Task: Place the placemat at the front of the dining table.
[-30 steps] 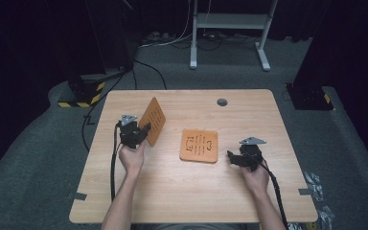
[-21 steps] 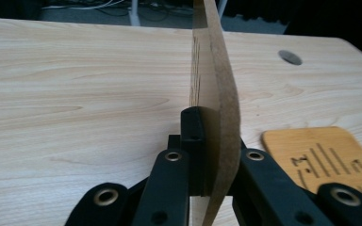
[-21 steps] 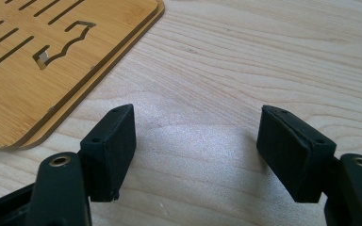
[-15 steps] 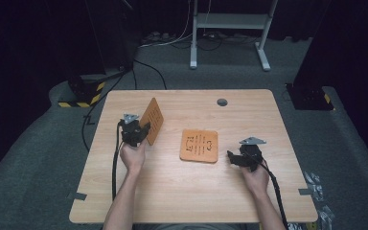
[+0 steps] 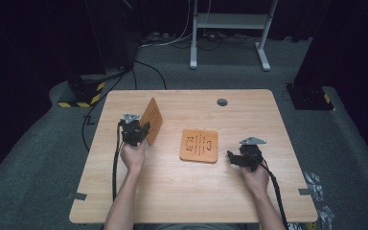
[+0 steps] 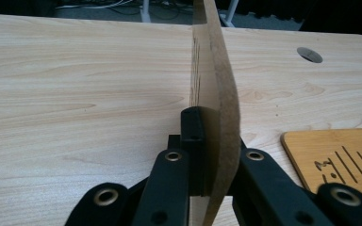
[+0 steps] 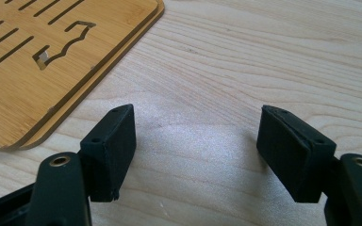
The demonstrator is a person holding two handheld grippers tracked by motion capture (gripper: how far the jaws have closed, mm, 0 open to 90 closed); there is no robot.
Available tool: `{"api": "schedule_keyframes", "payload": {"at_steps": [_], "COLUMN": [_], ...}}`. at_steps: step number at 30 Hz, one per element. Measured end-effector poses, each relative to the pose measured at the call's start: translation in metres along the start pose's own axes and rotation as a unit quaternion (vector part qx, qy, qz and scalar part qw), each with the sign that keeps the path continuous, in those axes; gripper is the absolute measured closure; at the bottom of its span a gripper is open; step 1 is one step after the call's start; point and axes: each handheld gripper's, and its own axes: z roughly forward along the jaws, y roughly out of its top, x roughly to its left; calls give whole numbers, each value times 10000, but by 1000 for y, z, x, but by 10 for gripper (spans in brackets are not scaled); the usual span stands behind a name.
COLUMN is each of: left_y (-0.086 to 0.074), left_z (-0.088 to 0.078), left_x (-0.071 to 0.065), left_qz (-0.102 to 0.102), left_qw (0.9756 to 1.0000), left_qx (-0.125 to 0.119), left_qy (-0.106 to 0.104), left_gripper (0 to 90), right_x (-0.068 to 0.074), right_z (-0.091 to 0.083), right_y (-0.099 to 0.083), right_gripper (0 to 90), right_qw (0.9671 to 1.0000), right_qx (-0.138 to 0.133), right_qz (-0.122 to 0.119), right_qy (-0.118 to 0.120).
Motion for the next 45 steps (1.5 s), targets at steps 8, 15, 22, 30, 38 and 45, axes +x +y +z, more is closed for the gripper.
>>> {"api": "schedule_keyframes", "payload": {"at_steps": [8,15,22,30,38,45], "left_y": [-2,-3,-3,-4,-4,-6], "left_z": [4,4,2,1,0,1], "left_x": [4,7,13,14,18,23], "left_qz": [-100,-128,-92,-11,-4,45], "left_qw": [9999,9998,9996,9994,9986,9975], "left_qx": [-22,-31,30,76,182,307], "left_qy": [104,147,255,346,490,641], "left_gripper": [861,855,832,812,765,687], "right_x": [0,0,0,0,0,0], "right_z": [0,0,0,0,1,1], "right_y": [0,0,0,0,0,0], "right_gripper": [287,287,287,286,285,285], "right_qw": [10000,10000,10000,10000,10000,10000], "right_qx": [0,-1,0,0,-29,-28], "right_qz": [1,1,0,1,14,15], "right_qy": [-1,0,0,1,-20,-19]}}
